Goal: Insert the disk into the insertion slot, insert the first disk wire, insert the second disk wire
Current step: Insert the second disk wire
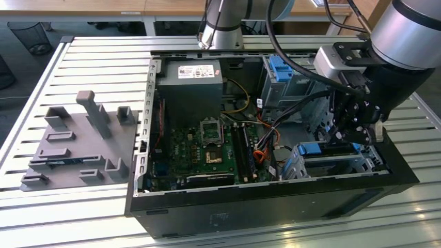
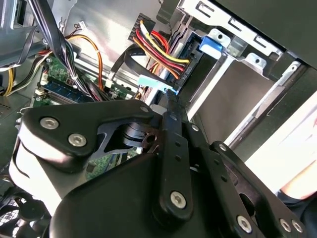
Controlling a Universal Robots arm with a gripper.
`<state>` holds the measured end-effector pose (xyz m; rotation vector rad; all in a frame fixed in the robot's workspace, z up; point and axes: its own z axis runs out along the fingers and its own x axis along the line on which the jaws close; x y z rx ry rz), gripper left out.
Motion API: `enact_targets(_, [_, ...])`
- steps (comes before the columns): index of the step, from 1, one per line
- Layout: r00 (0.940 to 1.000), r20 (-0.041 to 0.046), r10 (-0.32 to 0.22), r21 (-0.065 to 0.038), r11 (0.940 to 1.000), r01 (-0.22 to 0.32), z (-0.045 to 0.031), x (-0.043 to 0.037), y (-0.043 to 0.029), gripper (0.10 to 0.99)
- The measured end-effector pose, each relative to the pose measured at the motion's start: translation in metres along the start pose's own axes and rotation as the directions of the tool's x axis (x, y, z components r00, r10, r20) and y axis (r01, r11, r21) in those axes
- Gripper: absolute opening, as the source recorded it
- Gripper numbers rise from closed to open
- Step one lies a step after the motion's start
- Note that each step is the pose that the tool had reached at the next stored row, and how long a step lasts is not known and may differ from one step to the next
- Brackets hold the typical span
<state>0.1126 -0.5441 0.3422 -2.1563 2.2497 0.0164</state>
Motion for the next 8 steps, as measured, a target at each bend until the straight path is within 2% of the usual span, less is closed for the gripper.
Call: enact_targets(8, [1.0000, 0.0003, 0.000, 0.000, 1.0000, 0.000, -0.0030, -0.0001, 0.0000, 0.106])
